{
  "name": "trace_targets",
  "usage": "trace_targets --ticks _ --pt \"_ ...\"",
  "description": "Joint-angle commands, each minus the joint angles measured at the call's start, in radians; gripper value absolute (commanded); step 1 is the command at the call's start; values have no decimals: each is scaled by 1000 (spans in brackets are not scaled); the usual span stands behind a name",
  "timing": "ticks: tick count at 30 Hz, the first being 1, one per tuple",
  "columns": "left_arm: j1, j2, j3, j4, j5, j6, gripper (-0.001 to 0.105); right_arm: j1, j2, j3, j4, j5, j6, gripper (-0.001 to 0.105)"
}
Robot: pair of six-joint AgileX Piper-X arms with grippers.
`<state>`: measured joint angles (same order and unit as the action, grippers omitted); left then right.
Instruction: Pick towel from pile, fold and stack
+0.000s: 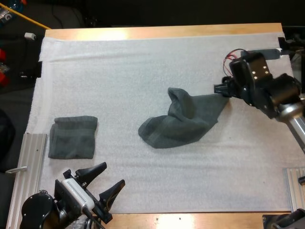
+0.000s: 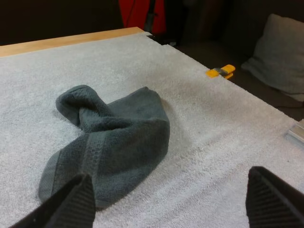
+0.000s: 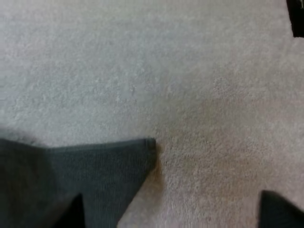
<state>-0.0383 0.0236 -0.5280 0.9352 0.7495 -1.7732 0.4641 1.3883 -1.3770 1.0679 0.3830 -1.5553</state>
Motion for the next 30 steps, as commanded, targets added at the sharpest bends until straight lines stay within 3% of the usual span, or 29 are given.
trace_targets --ticks 1,6,11,15,21,30 --pt "-5 2 -5 -3 11 -3 65 -2 -23 -7 26 -15 -5 67" --pt "-5 2 -5 -3 10 -3 65 -1 -51 -7 83 -93 -5 67" --pt "-5 2 -5 6 3 -3 65 16 -52 3 100 -243 12 67" --pt "-5 2 -5 17 3 -3 65 65 -52 55 79 -270 29 67" --pt "-5 2 -5 81 -27 0 65 133 -52 197 -47 -298 133 67" --pt "-5 2 -5 164 -28 0 65 139 -17 371 -258 -320 262 67"
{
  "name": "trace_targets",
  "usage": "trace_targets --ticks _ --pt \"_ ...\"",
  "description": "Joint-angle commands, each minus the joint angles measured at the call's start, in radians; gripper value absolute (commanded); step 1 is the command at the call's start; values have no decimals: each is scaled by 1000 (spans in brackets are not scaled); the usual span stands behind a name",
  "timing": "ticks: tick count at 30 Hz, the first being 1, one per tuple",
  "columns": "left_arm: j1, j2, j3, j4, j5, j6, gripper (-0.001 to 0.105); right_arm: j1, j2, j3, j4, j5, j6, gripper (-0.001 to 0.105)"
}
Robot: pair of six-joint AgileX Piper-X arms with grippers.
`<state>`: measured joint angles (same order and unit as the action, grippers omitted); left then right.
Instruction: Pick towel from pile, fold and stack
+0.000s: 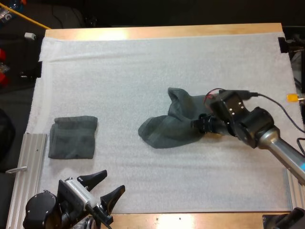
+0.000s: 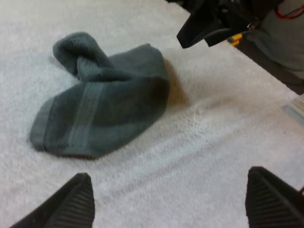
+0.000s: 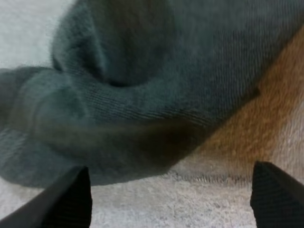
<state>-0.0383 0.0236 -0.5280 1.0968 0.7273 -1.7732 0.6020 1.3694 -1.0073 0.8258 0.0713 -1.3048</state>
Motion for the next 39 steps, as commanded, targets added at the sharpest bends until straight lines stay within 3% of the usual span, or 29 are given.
trace_targets --ticks 1,17,21,31,39 --pt "-5 2 -5 5 -6 0 65 1 21 10 -27 -10 19 67" --pt "-5 2 -5 67 -4 0 65 1 266 21 -180 -53 146 66" --pt "-5 2 -5 73 8 0 65 1 295 21 -205 -55 204 54" --pt "-5 2 -5 73 11 0 65 -4 293 11 -319 -110 230 0" --pt "-5 2 -5 73 11 0 65 -2 278 -121 -319 -71 151 0"
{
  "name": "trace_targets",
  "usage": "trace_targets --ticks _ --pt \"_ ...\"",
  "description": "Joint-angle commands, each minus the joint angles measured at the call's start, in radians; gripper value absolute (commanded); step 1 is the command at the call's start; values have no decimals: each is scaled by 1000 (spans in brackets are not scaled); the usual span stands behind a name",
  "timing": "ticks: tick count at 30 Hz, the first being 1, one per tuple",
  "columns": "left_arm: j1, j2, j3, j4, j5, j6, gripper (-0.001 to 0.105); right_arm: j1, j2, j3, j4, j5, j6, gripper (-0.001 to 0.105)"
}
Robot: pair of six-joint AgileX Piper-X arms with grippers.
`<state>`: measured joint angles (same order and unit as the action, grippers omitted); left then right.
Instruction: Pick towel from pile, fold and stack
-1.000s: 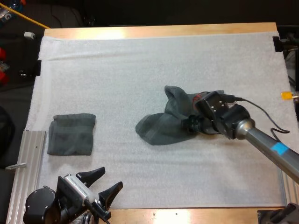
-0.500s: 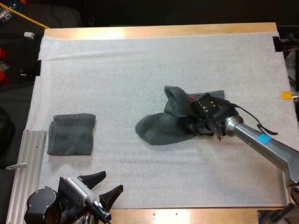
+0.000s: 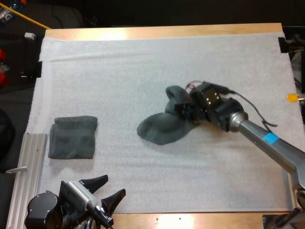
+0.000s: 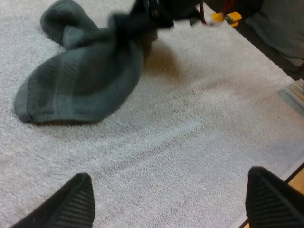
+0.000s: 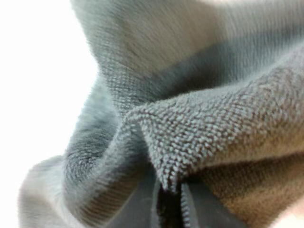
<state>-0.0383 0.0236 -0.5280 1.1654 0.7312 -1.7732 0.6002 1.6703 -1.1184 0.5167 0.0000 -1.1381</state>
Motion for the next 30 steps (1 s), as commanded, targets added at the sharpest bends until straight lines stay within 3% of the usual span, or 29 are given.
trace_targets --ticks 1,6,10,16,21,25,30 --pt "-5 2 -5 4 7 0 65 0 -23 -37 -10 4 -18 0" --pt "-5 2 -5 4 7 0 65 0 -23 -127 -49 42 -18 0" --pt "-5 2 -5 2 7 0 65 0 -23 -174 -100 -35 -38 0" --pt "-5 2 -5 2 7 0 65 20 -23 -287 -21 -53 -116 0" --pt "-5 2 -5 -5 7 1 65 60 -36 -365 20 -196 -201 0" --pt "-5 2 -5 -24 7 1 65 110 -57 -399 133 -252 -308 0" --pt "-5 2 -5 -25 7 1 65 118 -52 -400 407 -217 -469 0"
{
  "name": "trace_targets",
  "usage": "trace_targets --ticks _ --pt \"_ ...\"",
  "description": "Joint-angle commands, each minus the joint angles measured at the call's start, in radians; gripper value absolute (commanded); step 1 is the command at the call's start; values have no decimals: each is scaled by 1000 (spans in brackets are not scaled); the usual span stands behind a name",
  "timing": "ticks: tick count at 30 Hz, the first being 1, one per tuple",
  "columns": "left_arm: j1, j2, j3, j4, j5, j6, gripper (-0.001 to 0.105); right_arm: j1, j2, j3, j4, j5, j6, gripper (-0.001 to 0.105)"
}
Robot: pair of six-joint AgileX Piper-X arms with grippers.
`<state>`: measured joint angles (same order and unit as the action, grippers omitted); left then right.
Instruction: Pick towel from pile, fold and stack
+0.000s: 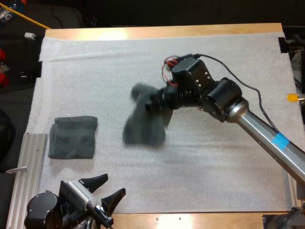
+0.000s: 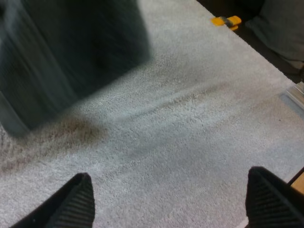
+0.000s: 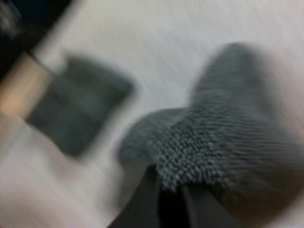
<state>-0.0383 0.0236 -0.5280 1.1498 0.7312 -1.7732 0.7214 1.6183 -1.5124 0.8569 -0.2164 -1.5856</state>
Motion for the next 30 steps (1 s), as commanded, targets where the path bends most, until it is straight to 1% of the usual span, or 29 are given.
trace_targets --ticks 1,2,3,4,6,7,8,9,10,13,14,15,18,22,24,27,30 --pt "-5 2 -5 -10 6 1 65 -9 7 -1 141 59 -75 0" --pt "-5 2 -5 -10 5 1 65 -14 12 4 185 113 -105 0" --pt "-5 2 -5 -10 5 1 65 -23 16 11 213 189 -121 0" --pt "-5 2 -5 -10 5 1 65 -35 24 19 228 292 -130 0" --pt "-5 2 -5 -10 5 1 65 -59 35 27 230 439 -132 1" --pt "-5 2 -5 -10 5 1 65 -77 39 27 230 481 -134 5" --pt "-5 2 -5 -10 5 1 65 -92 40 27 229 491 -138 11" --pt "-5 2 -5 -10 5 1 65 -107 40 27 228 490 -139 21" --pt "-5 2 -5 -10 5 1 65 -124 40 27 231 489 -139 39" --pt "-5 2 -5 -10 5 1 65 -155 40 27 269 496 -149 83" --pt "-5 2 -5 -10 5 1 65 -160 40 27 288 497 -148 91" --pt "-5 2 -5 -10 5 1 65 -161 40 27 308 497 -147 94" --pt "-5 2 -5 -10 5 1 65 -159 31 27 363 497 -146 92" --pt "-5 2 -5 -10 3 1 65 -145 6 27 400 485 -145 79" --pt "-5 2 -5 -10 -2 1 65 -139 -10 27 408 466 -140 76" --pt "-5 2 -5 -10 -17 4 65 -133 -33 27 419 450 -138 75" --pt "-5 2 -5 -10 -25 4 65 -133 -53 27 447 406 -122 75"
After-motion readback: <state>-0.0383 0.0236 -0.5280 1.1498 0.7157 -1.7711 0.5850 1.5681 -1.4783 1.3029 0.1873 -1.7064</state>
